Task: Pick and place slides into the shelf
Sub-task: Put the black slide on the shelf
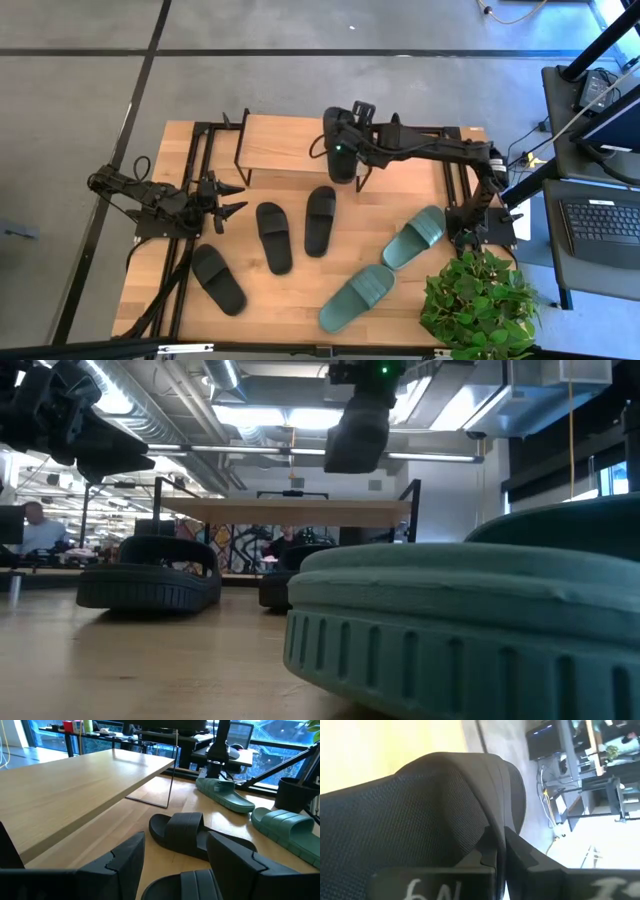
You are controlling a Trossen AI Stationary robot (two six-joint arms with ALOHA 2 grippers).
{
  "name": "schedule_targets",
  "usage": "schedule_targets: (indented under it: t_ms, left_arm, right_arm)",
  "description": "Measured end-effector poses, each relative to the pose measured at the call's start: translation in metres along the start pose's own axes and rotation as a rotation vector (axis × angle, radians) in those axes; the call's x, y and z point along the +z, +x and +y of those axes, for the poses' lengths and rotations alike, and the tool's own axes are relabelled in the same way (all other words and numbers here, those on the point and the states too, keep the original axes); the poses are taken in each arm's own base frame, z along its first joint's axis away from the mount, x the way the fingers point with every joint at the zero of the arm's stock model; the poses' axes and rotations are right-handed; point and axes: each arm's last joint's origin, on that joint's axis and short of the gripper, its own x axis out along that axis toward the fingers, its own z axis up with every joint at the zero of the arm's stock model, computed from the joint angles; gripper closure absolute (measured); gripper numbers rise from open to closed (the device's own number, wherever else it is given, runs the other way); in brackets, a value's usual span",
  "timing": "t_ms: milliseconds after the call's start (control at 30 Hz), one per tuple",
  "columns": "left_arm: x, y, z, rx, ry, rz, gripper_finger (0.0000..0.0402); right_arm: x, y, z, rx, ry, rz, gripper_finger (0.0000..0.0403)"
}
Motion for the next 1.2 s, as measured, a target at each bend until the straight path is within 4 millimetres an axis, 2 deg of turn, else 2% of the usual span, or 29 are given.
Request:
schedule_targets:
  t_ms: [633, 933, 1200]
  left_arm:
    - [0.000, 0.000, 0.000, 0.000, 0.000, 0.000, 0.0198]
    - [0.000, 0.000, 0.000, 0.000, 0.000, 0.000, 0.0198]
    - [0.000, 0.000, 0.000, 0.000, 0.000, 0.000, 0.0198]
  right_arm:
    - [-0.032, 0.045, 0.008, -0.015, -0.051, 0.114, 0.0390]
    - [-0.039, 0.055, 0.010, 0.005, -0.075, 0.135, 0.0390]
    - [-0.039, 0.060, 0.004, -0.009, -0.068, 0.130, 0.0390]
